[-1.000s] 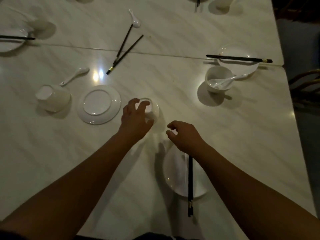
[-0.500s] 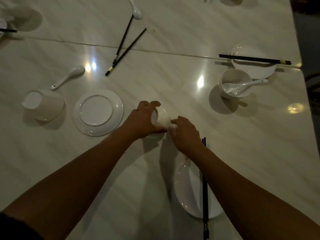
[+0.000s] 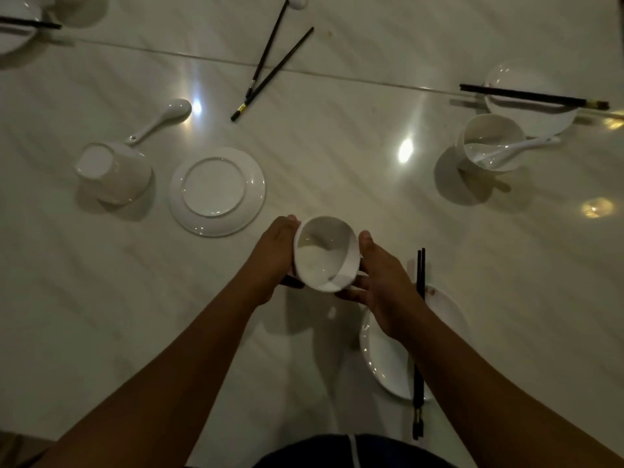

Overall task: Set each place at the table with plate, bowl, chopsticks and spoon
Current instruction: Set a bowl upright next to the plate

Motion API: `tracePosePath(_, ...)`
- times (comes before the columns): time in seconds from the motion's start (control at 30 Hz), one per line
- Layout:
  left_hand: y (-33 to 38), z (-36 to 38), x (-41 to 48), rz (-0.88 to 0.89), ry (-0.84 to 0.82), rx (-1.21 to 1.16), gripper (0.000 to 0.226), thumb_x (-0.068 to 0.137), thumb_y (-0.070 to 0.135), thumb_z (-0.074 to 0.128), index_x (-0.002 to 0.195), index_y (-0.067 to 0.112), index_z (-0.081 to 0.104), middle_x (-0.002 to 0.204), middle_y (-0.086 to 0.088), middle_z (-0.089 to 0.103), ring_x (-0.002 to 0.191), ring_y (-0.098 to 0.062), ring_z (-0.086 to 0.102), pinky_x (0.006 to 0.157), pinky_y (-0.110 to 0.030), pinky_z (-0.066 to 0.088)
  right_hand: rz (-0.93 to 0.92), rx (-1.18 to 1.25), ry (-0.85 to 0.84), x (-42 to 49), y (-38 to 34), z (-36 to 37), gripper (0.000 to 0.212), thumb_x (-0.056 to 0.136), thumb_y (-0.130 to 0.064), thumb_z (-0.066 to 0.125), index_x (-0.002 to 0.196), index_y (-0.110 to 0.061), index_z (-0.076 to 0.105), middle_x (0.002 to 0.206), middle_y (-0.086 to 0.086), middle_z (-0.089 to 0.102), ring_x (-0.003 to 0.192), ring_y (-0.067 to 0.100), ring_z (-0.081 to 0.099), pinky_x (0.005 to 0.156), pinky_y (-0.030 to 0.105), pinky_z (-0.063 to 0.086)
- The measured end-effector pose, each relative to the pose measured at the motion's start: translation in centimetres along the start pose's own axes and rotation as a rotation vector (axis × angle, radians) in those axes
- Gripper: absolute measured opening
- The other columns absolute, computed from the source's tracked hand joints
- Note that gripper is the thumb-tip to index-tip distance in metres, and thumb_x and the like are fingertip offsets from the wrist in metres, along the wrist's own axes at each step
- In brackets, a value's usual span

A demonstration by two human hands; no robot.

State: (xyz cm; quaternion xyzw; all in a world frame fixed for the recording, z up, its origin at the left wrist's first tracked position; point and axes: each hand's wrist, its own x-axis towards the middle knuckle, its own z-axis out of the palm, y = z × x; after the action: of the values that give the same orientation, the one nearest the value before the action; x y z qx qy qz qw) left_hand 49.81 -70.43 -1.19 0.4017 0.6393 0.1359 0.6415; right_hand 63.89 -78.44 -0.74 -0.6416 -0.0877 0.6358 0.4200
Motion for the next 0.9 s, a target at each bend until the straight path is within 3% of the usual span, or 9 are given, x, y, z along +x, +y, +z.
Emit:
tracePosePath(0.17, -2.5, 1.1, -0.2, 0.062, 0.102, 0.143, 0.031, 0.098, 0.038, 0.040, 0.091, 0.009, 0.051, 0.091, -0.011, 0.057, 0.090, -0.029, 0.059, 0.074, -0.056, 0.056, -0.020, 0.025, 0.099, -1.2, 1.9, -1.1, 0.020, 0.097, -0.041, 0.044, 0.107, -0.030, 0.057, 0.111, 0.004, 0.061, 0.101, 0.028, 0.061, 0.072, 0.040, 0.058)
tracePosePath(0.23, -3.2, 1.4, -0.2, 0.055, 0.101, 0.164, 0.034, 0.097, 0.037, 0.040, 0.087, 0.008, 0.054, 0.091, -0.014, 0.060, 0.090, -0.032, 0.061, 0.078, -0.058, 0.055, -0.040, 0.024, 0.087, -1.7, 2.2, -1.7, 0.016, 0.098, -0.038, 0.046, 0.102, -0.030, 0.059, 0.102, -0.001, 0.064, 0.092, 0.021, 0.065, 0.077, 0.042, 0.059)
tracePosePath(0.3, -3.5, 1.6, -0.1, 0.035, 0.092, 0.153, 0.034, 0.098, 0.035, 0.040, 0.089, 0.008, 0.057, 0.093, -0.016, 0.061, 0.089, -0.031, 0.062, 0.076, -0.055, 0.057, -0.048, 0.010, 0.092, -1.9, 2.3, -1.7, 0.014, 0.098, -0.034, 0.047, 0.097, -0.031, 0.060, 0.101, 0.000, 0.064, 0.089, 0.020, 0.065, 0.079, 0.045, 0.059)
tracePosePath(0.4, -3.6, 1.8, -0.6, 0.004, 0.081, 0.093, 0.032, 0.099, 0.031, 0.039, 0.093, 0.007, 0.059, 0.098, -0.016, 0.059, 0.085, -0.027, 0.060, 0.062, -0.044, 0.060, -0.042, -0.028, 0.139, -2.1, 2.4, -1.6, 0.015, 0.098, -0.036, 0.047, 0.105, -0.031, 0.059, 0.114, 0.006, 0.060, 0.103, 0.028, 0.061, 0.075, 0.042, 0.059)
tracePosePath(0.47, -3.8, 1.9, -0.7, 0.015, 0.083, 0.106, 0.031, 0.099, 0.032, 0.039, 0.089, 0.010, 0.058, 0.099, -0.017, 0.058, 0.087, -0.028, 0.060, 0.058, -0.041, 0.059, -0.052, -0.052, 0.138, -2.3, 2.5, -1.7, 0.012, 0.098, -0.037, 0.046, 0.097, -0.035, 0.059, 0.110, 0.003, 0.060, 0.104, 0.027, 0.060, 0.076, 0.041, 0.058)
tracePosePath(0.53, -4.0, 1.8, -0.9, 0.031, 0.100, 0.123, 0.032, 0.099, 0.033, 0.038, 0.083, 0.013, 0.058, 0.100, -0.019, 0.059, 0.088, -0.031, 0.060, 0.058, -0.041, 0.059, -0.078, -0.102, 0.132, -2.4, 2.8, -1.8, 0.011, 0.098, -0.037, 0.046, 0.101, -0.033, 0.057, 0.106, 0.000, 0.059, 0.102, 0.025, 0.060, 0.078, 0.042, 0.059)
tracePosePath(0.6, -4.0, 1.8, -1.0, 0.041, 0.107, 0.128, 0.033, 0.099, 0.035, 0.038, 0.086, 0.014, 0.059, 0.101, -0.019, 0.059, 0.089, -0.032, 0.061, 0.057, -0.039, 0.059, -0.092, -0.180, 0.148, -2.5, 2.9, -1.9, 0.024, 0.097, -0.036, 0.047, 0.119, -0.029, 0.053, 0.108, 0.001, 0.059, 0.102, 0.025, 0.061, 0.080, 0.043, 0.059)
tracePosePath(0.77, -3.8, 1.8, -0.8, 0.065, 0.103, 0.162, 0.031, 0.100, 0.032, 0.039, 0.092, 0.011, 0.061, 0.100, -0.018, 0.060, 0.084, -0.026, 0.060, 0.053, -0.033, 0.057, -0.168, -0.464, 0.184, -2.4, 2.6, -2.3, 0.036, 0.098, -0.036, 0.046, 0.130, -0.021, 0.049, 0.114, 0.007, 0.062, 0.098, 0.026, 0.064, 0.079, 0.042, 0.059)
tracePosePath(0.9, -3.6, 1.7, -0.8, 0.068, 0.094, 0.187, 0.036, 0.099, 0.031, 0.039, 0.090, 0.005, 0.062, 0.095, -0.021, 0.062, 0.087, -0.033, 0.063, 0.060, -0.038, 0.059, -0.146, -0.501, 0.186, -1.9, 2.5, -3.0, 0.032, 0.095, -0.035, 0.051, 0.121, -0.016, 0.054, 0.095, 0.006, 0.068, 0.081, 0.025, 0.068, 0.075, 0.043, 0.059)
